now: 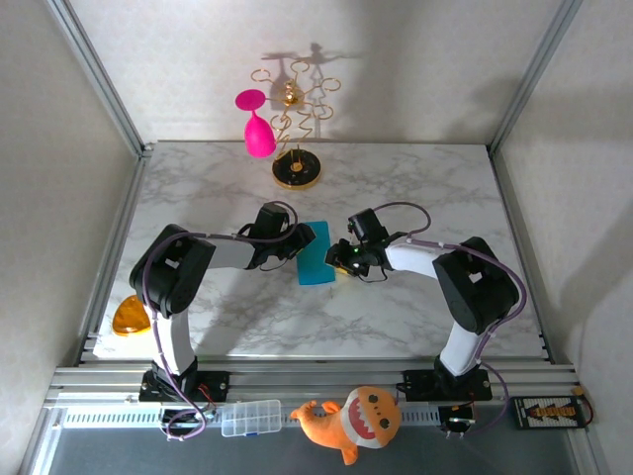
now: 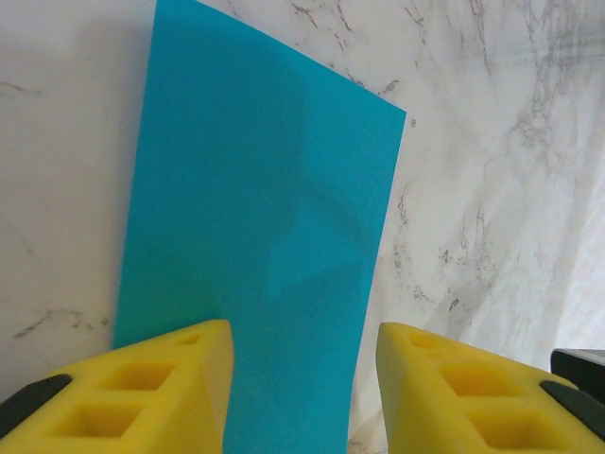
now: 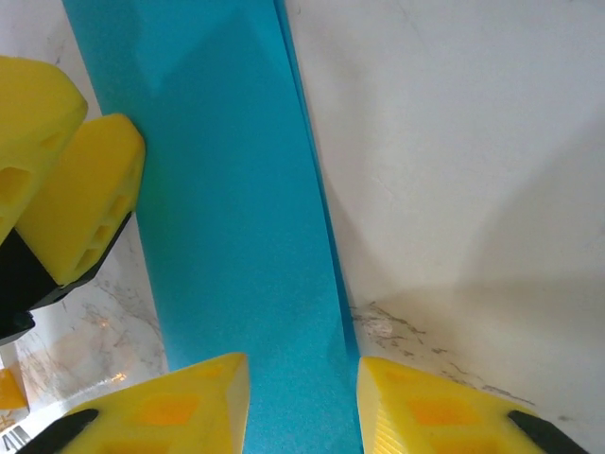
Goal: Fold a paper plane with a square sheet of paper (pick it up from the middle)
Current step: Fold the triangle a second time at the center of the table.
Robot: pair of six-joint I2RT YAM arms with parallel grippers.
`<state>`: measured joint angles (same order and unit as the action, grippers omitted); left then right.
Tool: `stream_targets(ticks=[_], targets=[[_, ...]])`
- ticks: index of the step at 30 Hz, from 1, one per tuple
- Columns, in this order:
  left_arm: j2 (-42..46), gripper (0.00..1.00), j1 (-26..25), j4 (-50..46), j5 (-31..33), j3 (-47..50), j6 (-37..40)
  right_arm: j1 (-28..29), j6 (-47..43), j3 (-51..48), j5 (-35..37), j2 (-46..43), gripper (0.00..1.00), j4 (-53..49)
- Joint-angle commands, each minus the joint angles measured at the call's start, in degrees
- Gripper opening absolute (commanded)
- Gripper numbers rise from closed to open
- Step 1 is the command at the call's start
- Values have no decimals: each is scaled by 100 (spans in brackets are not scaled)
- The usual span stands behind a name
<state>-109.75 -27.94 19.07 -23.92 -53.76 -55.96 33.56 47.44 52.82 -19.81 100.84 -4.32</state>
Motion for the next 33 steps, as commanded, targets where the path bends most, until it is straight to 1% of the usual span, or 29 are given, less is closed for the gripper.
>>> stream_targets(ticks=[1,15,21,27,33], targets=[[-169,44,-62,-266,28,172,29,-25,-149,173,-124,109,37,-253],[-168,44,-62,-220,37,217,32,-16,-313,299,-247,216,37,-409],[-158,44,-62,-204,37,241,26,-16,-336,275,-418,193,37,-351],[-168,44,-61,-192,46,243,24,-15,-178,177,-494,-27,35,-186],[-157,44,-60,-190,54,260,33,-15,41,-14,-730,-121,32,35]])
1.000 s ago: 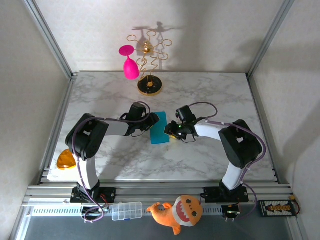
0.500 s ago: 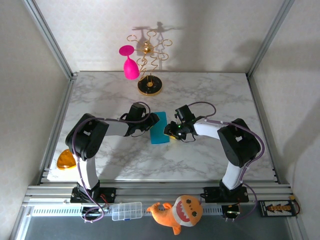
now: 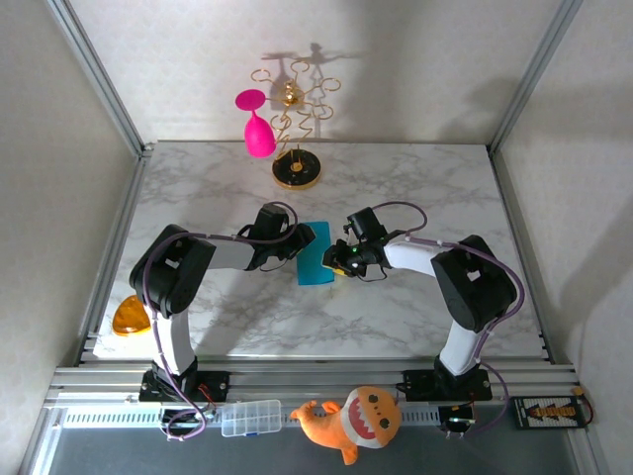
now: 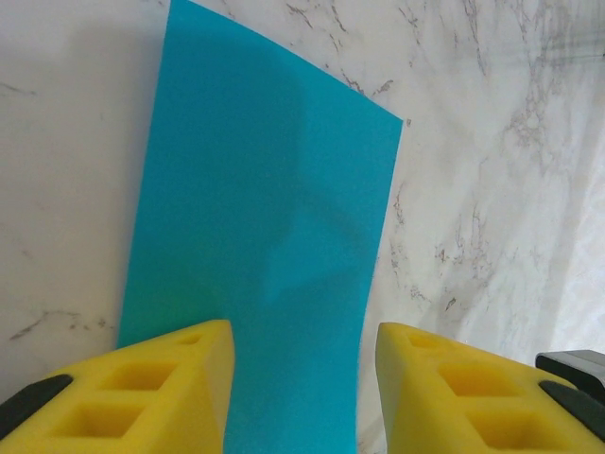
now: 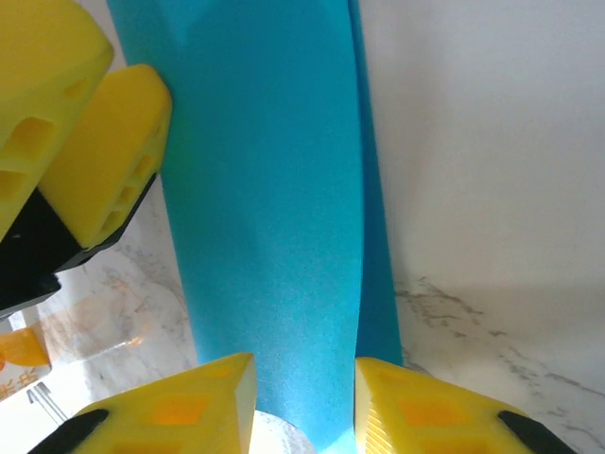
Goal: Fold a paper plane with a square sheet of paper (pick it up from the middle)
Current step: Fold the triangle a second time at the center of the table.
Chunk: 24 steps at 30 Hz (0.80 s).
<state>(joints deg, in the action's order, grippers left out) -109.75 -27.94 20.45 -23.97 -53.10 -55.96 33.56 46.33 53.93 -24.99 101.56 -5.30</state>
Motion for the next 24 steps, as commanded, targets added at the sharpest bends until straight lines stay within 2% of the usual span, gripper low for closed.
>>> stream_targets(ticks=[1,12,18,21,24], targets=[[-160,44,-59,-322,59,203,32,-15,173,-162,-224,-198,32,150],[-116,43,-54,-288,59,230,15,-16,619,-447,-225,-206,20,397],[191,44,-19,-200,-108,174,92,-34,651,-414,-8,-169,7,220],[392,46,47,-59,-248,20,299,-49,566,-397,89,-239,1,42],[367,47,137,-469,-263,-313,780,-93,467,-417,126,-324,0,-125]])
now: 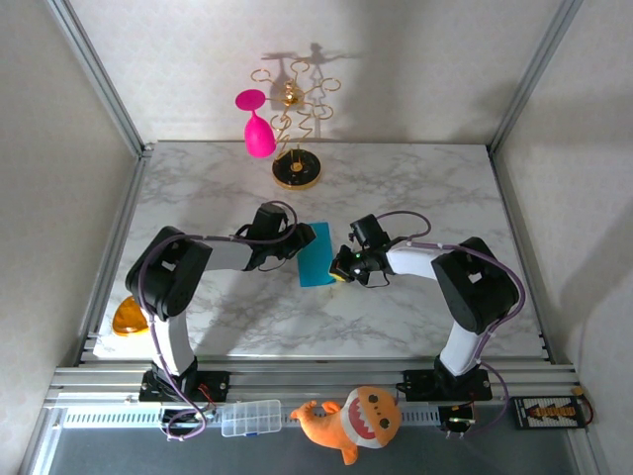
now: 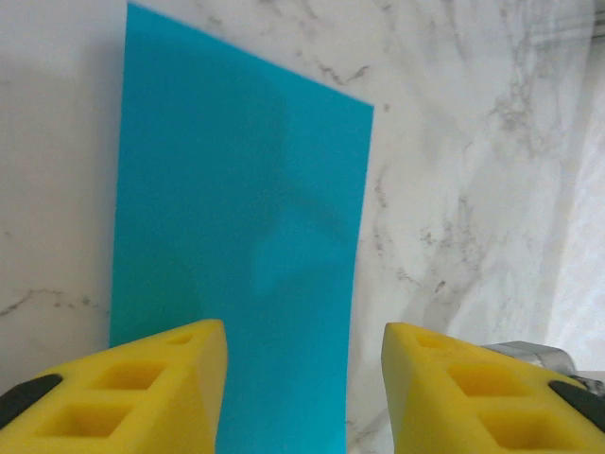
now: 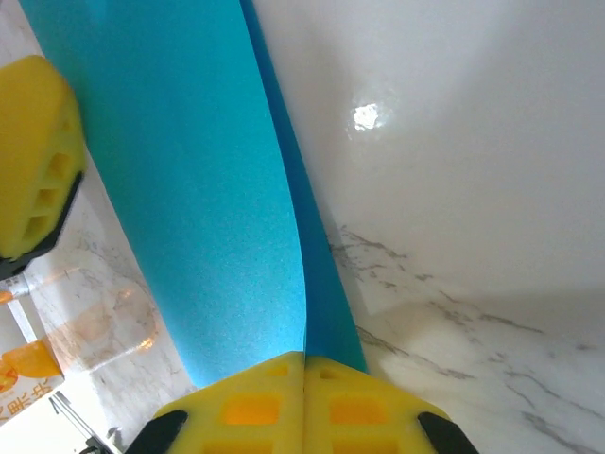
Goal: Fold a paper plane with a square sheet of paper (pick it up from the middle)
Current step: Fold the triangle a second time at the center of the table.
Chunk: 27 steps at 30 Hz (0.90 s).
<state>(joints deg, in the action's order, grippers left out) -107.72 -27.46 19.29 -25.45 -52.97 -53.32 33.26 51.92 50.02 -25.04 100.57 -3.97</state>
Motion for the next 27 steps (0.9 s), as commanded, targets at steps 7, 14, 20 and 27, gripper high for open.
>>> stream_targets(ticks=[7,14,20,27], targets=[[-562,42,112,-1709,122,-1358,1503,-91,-279,-14,63,-326,0,-460],[-833,38,62,-1784,25,-1453,1509,-89,-319,87,30,-274,1,-558],[-911,38,66,-1749,145,-1401,1431,-91,-225,21,-50,-380,13,-565],[-973,38,66,-1674,133,-1436,1377,-90,-202,-71,-123,-440,12,-632]])
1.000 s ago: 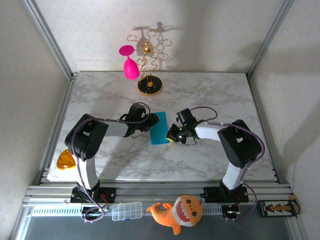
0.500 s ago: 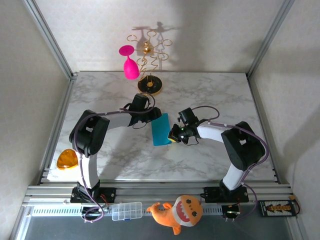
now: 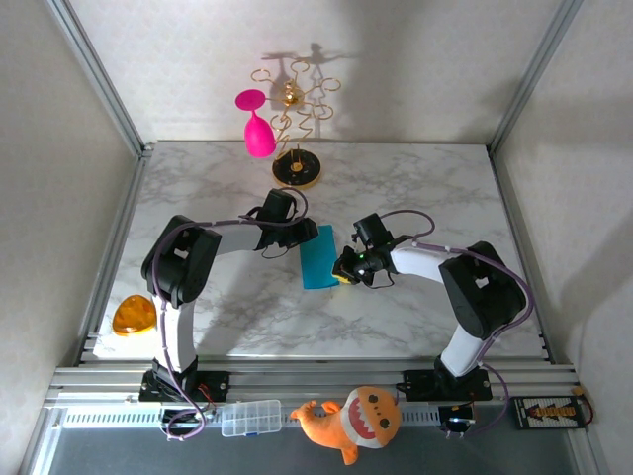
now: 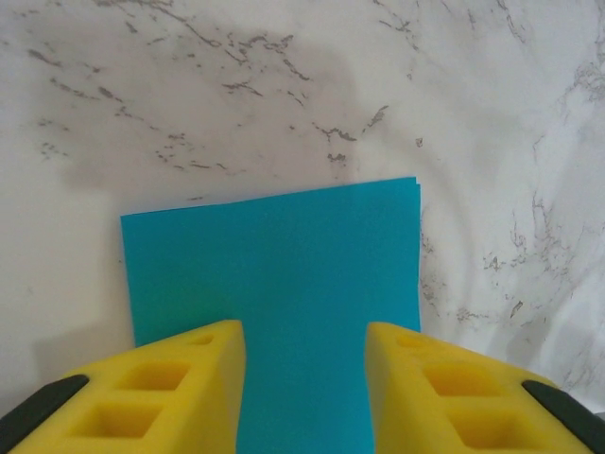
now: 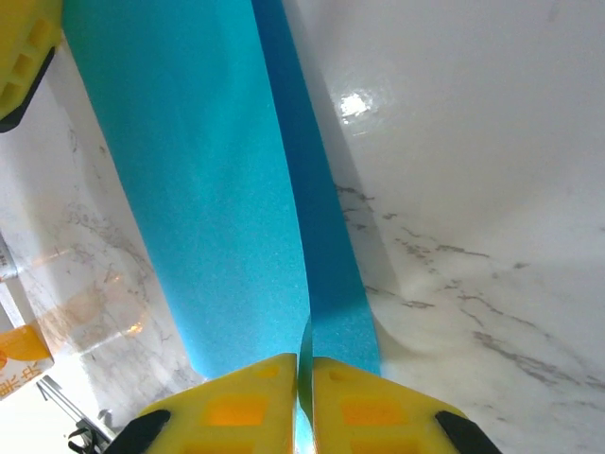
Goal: Fold a paper plane with a square sheet of paper (pick it up from the middle)
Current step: Fold the triangle a second time at the center of the table.
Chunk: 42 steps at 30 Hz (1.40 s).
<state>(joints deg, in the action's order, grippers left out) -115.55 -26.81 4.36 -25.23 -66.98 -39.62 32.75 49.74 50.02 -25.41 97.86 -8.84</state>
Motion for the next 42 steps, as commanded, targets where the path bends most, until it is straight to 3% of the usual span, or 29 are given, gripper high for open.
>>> stream_targets(ticks=[1,11,24,42], targets=[[-196,38,0,-181,130,-34,6,-41,33,-80,-88,-188,11,-152],[-222,37,10,-104,98,44,-48,-23,107,-9,-280,-217,0,118],[-287,35,9,74,96,280,-177,288,141,798,-197,746,0,688],[-277,35,1,197,113,449,-308,421,721,982,317,1072,0,891]])
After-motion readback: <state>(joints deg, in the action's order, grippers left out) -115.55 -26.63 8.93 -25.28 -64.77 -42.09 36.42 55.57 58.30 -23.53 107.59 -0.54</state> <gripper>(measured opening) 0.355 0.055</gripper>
